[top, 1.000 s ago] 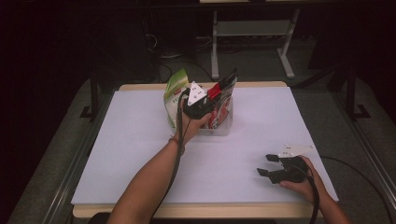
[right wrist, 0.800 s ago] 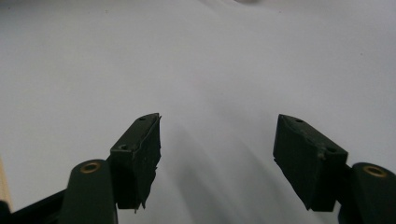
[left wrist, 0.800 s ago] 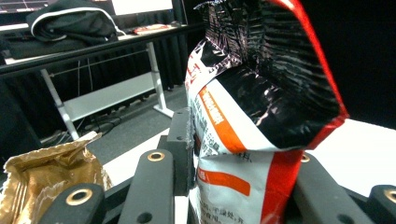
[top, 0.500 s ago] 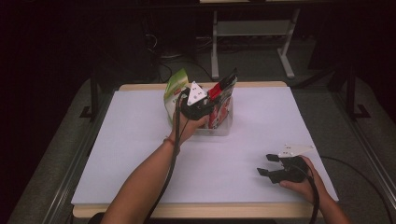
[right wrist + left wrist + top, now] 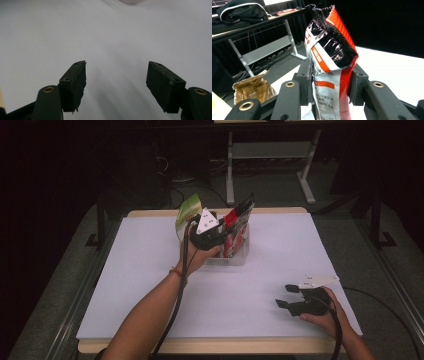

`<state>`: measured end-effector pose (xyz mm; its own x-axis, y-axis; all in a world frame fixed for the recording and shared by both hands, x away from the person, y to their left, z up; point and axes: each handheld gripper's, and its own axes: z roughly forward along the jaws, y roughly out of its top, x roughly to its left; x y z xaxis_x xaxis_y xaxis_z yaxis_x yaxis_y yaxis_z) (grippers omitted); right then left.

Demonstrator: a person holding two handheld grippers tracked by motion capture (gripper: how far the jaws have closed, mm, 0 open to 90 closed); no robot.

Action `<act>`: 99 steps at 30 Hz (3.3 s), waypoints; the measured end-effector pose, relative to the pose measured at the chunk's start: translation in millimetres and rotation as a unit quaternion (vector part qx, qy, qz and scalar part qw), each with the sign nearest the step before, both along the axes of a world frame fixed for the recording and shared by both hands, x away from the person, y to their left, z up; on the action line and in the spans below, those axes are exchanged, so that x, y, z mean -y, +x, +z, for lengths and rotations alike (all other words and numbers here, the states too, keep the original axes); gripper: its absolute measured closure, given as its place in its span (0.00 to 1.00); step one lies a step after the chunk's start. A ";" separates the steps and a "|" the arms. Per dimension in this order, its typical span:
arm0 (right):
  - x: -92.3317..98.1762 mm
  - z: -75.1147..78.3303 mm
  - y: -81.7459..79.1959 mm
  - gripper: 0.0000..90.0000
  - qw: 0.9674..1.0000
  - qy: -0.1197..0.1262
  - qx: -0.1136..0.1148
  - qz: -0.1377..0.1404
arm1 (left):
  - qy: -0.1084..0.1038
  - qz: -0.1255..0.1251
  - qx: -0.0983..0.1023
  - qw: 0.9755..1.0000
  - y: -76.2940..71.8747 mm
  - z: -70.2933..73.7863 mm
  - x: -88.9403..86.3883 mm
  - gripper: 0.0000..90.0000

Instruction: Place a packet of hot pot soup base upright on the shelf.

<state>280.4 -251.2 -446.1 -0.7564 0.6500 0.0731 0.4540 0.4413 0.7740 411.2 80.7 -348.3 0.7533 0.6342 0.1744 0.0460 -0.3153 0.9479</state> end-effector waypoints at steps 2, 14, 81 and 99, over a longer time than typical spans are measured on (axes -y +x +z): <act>-0.3 0.8 -0.4 0.35 1.000 -0.002 0.003 0.000 | 0.001 -0.003 0.001 1.000 -2.3 1.2 -1.6 0.66; -1.4 6.4 -3.9 0.36 0.999 -0.010 0.036 -0.006 | 0.015 -0.019 0.006 1.000 -19.3 6.7 -17.7 0.60; 9.1 22.0 -6.9 0.23 0.989 -0.015 0.131 -0.072 | 0.040 0.090 -0.093 0.991 -123.3 -84.5 -245.9 0.25; 20.3 16.8 -2.0 0.23 0.985 -0.008 0.134 -0.106 | -0.013 0.133 -0.098 0.986 -132.3 -90.7 -276.9 0.17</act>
<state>278.5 -271.5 -429.3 -0.5939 0.7953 -0.1219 0.3178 0.3710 0.8725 278.9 357.6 -439.0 0.5769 0.8165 0.0223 0.3079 -0.2427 0.9199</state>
